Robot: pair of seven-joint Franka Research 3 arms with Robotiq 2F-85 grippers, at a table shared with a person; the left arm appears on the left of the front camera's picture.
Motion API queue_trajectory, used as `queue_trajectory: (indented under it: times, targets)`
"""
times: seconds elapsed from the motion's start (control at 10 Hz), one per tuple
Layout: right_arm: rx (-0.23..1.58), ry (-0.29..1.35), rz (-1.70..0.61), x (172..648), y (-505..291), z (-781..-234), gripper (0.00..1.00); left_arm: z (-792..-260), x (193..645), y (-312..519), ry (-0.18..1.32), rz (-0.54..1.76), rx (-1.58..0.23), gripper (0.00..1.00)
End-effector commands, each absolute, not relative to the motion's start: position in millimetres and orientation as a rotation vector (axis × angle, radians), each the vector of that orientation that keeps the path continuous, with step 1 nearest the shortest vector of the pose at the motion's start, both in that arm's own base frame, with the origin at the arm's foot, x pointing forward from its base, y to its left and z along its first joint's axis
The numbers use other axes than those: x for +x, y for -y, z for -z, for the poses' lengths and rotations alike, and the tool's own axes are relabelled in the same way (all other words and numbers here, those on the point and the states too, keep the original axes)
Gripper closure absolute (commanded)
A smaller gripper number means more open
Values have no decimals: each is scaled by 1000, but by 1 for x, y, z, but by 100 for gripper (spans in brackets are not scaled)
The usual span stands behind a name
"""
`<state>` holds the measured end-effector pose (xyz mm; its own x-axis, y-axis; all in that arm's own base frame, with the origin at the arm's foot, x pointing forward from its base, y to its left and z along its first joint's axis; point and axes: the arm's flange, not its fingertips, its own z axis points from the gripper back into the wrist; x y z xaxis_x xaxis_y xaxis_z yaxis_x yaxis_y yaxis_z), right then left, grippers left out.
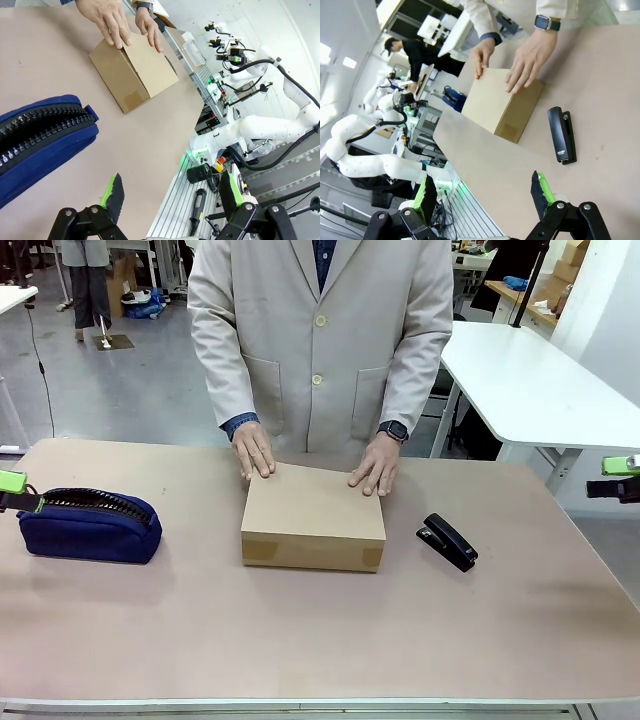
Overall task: Pack the item into the box.
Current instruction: Close the Mailer Box.
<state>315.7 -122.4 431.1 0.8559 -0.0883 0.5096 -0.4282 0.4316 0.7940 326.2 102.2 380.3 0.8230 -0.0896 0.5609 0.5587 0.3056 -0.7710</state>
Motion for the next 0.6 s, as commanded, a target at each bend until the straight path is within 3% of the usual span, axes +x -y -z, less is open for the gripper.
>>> queue_trajectory:
  times: [0.0,0.5]
  targets:
    - [1103,532,-233,316,124,-430,0,-383,322,-102,459,441,-1191,0]
    - [1103,532,-233,316,124,-430,0,-383,322,-102,459,441,-1191,0]
